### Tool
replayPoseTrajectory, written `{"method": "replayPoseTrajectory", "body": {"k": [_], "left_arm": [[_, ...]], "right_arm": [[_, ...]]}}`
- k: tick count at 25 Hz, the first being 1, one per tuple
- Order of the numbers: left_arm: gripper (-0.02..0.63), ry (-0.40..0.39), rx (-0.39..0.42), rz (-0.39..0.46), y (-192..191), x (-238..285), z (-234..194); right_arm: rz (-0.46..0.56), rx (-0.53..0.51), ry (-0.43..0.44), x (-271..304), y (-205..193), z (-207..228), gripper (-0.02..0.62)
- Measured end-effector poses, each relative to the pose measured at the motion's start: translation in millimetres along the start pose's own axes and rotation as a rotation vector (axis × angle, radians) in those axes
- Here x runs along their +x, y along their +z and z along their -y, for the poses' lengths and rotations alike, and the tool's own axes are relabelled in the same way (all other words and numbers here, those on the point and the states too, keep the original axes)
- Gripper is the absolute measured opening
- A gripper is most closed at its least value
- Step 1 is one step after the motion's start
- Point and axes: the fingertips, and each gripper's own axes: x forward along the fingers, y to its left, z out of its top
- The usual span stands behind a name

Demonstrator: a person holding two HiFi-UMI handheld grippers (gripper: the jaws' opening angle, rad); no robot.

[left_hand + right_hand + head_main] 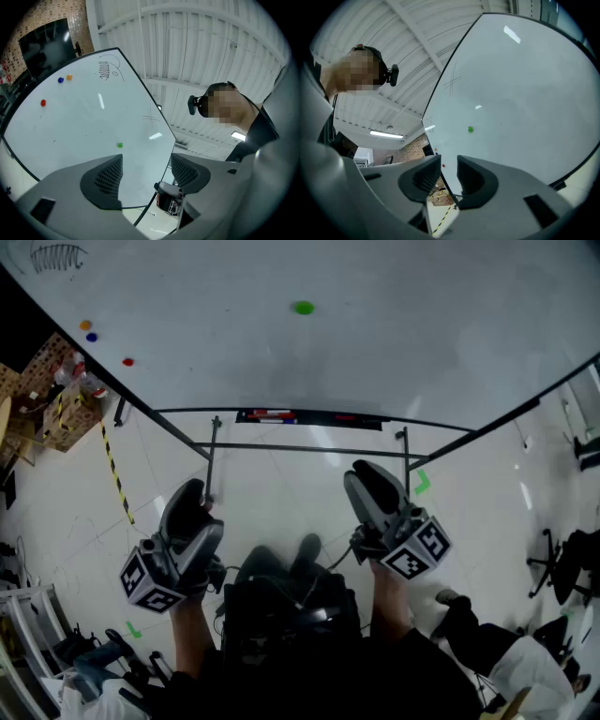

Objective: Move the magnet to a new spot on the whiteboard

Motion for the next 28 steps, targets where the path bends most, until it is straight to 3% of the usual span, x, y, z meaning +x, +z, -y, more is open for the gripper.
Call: {"method": "replayPoseTrajectory", "body": {"k": [5, 9, 18, 28], "left_arm": [[0.308, -0.018, 0.005, -0.013, 1.2, 14.0, -18.2], [0.308, -0.078, -0.006, -0.018, 10.3, 24.2, -41.7], [0.308, -0.202, -0.034, -0.014, 60.0, 37.3, -115.7], [0.308, -0.235, -0.093, -0.064, 75.4, 34.9, -170.2]], "right_arm": [[-0.031, -0.104, -0.052, 20.5, 6.7, 12.5, 0.129], [-0.048, -0.182, -0.11, 43.8, 7.3, 15.4, 0.129], [-0.053, -0.341, -0.283, 120.6, 20.0, 22.7, 0.129], [-0.092, -0.552, -0.482, 182.8, 29.7, 34.3, 0.152]]}}
